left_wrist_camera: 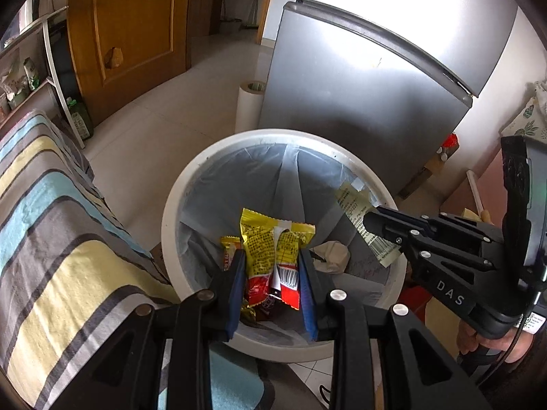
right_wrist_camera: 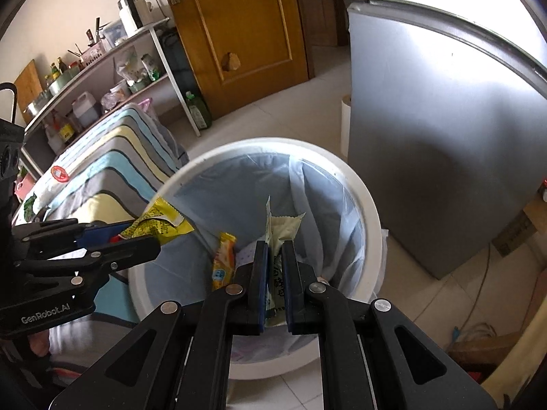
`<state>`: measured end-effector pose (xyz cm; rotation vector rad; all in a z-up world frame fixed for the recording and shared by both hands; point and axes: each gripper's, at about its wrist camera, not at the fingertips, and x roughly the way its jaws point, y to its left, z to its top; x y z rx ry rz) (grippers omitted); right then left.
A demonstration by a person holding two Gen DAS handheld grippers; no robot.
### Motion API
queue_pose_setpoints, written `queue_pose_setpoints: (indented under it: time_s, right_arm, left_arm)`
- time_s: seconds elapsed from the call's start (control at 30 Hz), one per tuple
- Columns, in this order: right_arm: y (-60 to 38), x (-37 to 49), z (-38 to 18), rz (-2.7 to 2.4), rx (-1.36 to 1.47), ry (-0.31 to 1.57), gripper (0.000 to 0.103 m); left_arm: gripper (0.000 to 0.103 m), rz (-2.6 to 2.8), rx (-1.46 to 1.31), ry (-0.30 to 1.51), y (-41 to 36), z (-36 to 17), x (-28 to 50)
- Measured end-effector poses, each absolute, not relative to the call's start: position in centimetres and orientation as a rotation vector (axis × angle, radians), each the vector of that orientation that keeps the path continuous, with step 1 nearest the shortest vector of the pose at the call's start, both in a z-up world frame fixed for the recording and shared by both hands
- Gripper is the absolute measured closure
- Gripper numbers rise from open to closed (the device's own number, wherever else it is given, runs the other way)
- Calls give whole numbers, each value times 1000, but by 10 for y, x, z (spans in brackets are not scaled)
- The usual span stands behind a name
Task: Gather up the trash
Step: 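Carry both items over the bin and open both tools to drop them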
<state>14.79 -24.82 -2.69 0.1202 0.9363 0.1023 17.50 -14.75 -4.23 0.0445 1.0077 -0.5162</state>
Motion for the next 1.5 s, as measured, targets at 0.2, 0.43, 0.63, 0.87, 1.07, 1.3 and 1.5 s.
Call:
queue_pose_setpoints:
  time_s: [0.2,0.43,0.63,0.87,1.07,1.3,1.5]
  right_arm:
    - [-248,152,-36,104,123,968,94]
    - [-245,150,-29,98,111,945,87]
    - [-242,147,-21,99,111,921,75]
    - [-234,141,-9,96,115,890,72]
    - [-223,136,3,96,115,859,63]
    - [-192,136,17,134,100,822,62]
    - [-155,141,26,192,80,801,62]
  left_arm:
    - [48,-487,31,1020,-145,-45,179]
    - [47,-477,10,1007,-137,-42,177]
    - [43,-468,-4,979,-125,-31,171]
    - [41,-442,-32,931,-102,-13,161]
    - [40,-413,-59,894,-75,-2,151]
    - [40,-328,-101,848,-26,7,140]
    - [40,-243,-139,815,22,13,127]
